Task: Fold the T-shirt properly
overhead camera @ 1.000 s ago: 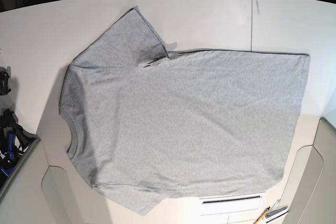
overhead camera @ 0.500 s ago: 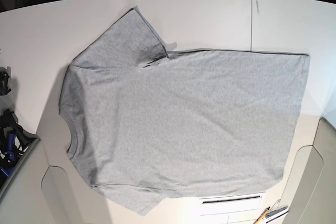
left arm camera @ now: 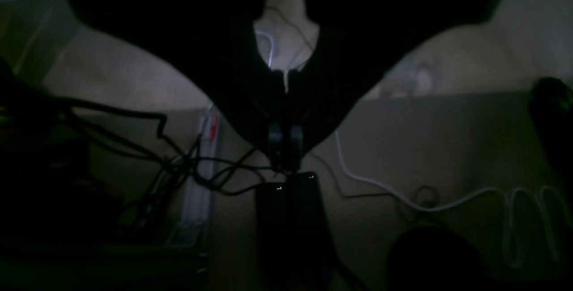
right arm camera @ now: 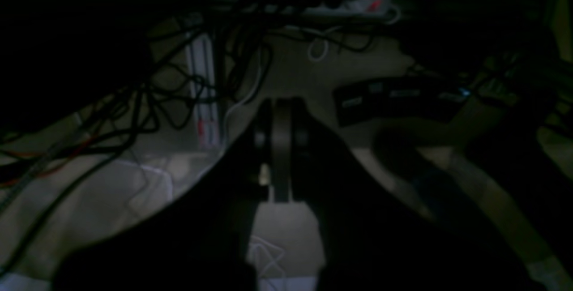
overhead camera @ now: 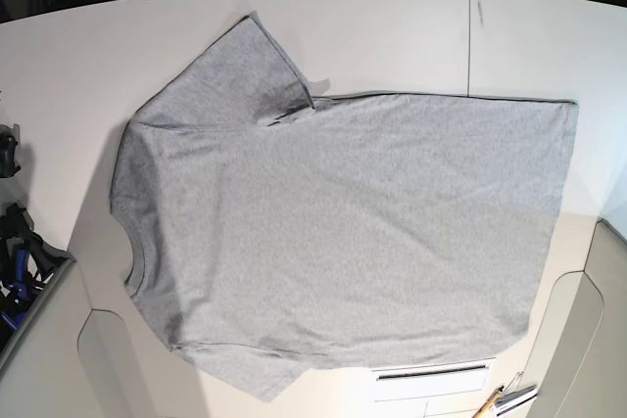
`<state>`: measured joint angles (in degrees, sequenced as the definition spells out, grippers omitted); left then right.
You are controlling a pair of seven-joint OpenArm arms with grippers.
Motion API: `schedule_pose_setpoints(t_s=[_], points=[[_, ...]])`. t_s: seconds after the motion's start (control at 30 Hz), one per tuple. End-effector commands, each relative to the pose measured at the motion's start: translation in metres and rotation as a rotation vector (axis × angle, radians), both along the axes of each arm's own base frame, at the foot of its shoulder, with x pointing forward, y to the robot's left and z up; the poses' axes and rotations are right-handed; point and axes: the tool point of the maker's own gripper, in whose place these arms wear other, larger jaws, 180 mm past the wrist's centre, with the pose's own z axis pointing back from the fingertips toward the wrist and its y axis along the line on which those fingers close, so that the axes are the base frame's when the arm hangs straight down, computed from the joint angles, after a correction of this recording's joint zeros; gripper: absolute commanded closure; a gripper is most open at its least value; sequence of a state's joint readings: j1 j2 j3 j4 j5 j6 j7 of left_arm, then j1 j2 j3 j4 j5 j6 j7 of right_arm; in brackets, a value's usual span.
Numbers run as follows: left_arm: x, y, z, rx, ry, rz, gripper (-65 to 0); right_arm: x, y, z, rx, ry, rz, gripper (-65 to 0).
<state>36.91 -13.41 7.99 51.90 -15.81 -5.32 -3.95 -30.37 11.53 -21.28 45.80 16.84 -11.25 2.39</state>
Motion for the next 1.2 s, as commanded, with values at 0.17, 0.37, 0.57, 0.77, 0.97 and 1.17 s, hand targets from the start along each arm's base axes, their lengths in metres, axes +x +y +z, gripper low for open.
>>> schedule_pose_setpoints(t_s=[0.17,0.37,0.57,0.77,0.97,1.17], points=[[-0.022,-0.018,0.037,-0.103,0.008,-0.032,0.0,-0.022,-0.016,0.041,-0.025,-0.048,0.022,0.0],[-0.034,-0.07,0.085,-0.404,0.082,-0.089,0.0,-0.004,-0.009,0.1,0.036,-0.17,0.015,0.0],[-0.009,-0.101,0.146,-0.629,0.003,-0.21,0.0,0.049,-0.014,0.168,0.069,-0.36,-0.034,0.0],[0.047,-0.049,0.172,-0.544,-0.148,-0.121,0.0,0.113,-0.039,0.226,0.027,-0.572,-0.074,0.0],[0.093,0.026,0.196,-0.409,-0.299,-0.021,0.0,0.159,-0.073,0.261,0.021,-0.721,-0.199,0.0],[0.116,0.069,0.218,-0.344,-0.381,0.021,0.0,0.199,-0.085,0.278,0.231,-0.837,-0.476,0.0]])
